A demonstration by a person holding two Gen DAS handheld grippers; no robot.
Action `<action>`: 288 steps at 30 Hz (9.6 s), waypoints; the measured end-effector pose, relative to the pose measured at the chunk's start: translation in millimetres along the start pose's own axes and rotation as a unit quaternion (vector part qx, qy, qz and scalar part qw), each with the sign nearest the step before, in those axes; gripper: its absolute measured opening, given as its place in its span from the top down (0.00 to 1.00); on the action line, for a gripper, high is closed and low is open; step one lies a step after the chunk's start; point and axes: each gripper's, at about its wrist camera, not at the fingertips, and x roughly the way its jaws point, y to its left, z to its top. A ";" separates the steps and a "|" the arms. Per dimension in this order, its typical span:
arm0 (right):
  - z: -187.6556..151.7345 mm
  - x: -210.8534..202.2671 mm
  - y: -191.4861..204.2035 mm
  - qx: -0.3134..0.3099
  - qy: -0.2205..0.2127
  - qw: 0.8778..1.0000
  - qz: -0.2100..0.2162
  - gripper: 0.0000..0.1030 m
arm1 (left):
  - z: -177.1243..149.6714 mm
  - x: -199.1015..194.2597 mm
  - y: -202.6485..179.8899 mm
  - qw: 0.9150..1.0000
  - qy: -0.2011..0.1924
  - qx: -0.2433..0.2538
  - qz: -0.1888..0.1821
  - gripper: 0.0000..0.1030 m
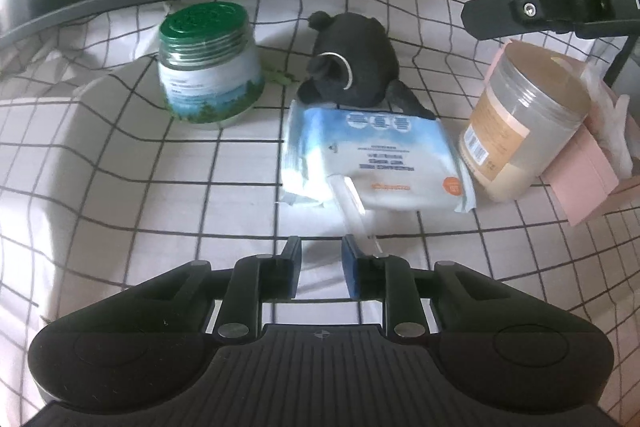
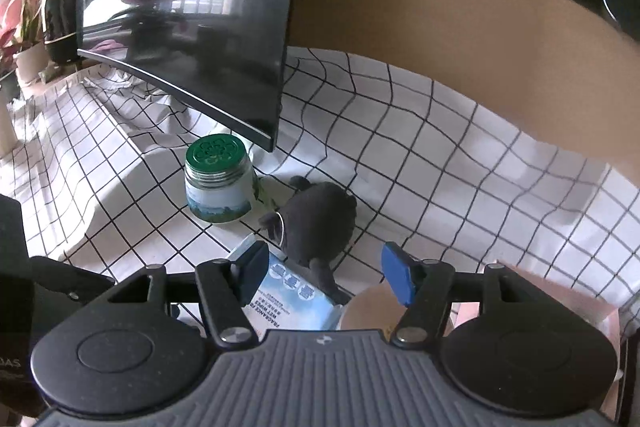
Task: Organize soft objects
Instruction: 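Move both open tools back over the wet-wipes pack and black plush toy, then grasp the clear plastic strip beside the wet wipes with the left tool and lift it, then grasp the black plush toy with the right tool and lift it while the left holds the strip, then carry the plush toy and clear strip over the pink box, then open the left tool to drop the strip while the right releases the plush into the box, then move both open tools back toward the green-lidded jar on the table, then close the right tool on the green plastic clip beside the jar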
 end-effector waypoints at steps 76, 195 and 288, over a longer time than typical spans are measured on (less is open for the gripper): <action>65.7 67.7 -46.3 0.178 0.131 0.973 0.070 0.32 | -25.4 -23.7 -1.2 0.994 -0.041 -0.090 -0.045 0.90; -116.5 -92.2 -225.1 0.317 0.020 0.945 -0.075 0.31 | 74.8 9.7 -219.2 0.975 -0.090 0.114 -0.167 0.82; 70.7 199.4 76.9 -0.289 0.210 0.923 0.144 0.82 | -51.4 -54.7 130.6 0.962 -0.131 -0.237 -0.023 0.82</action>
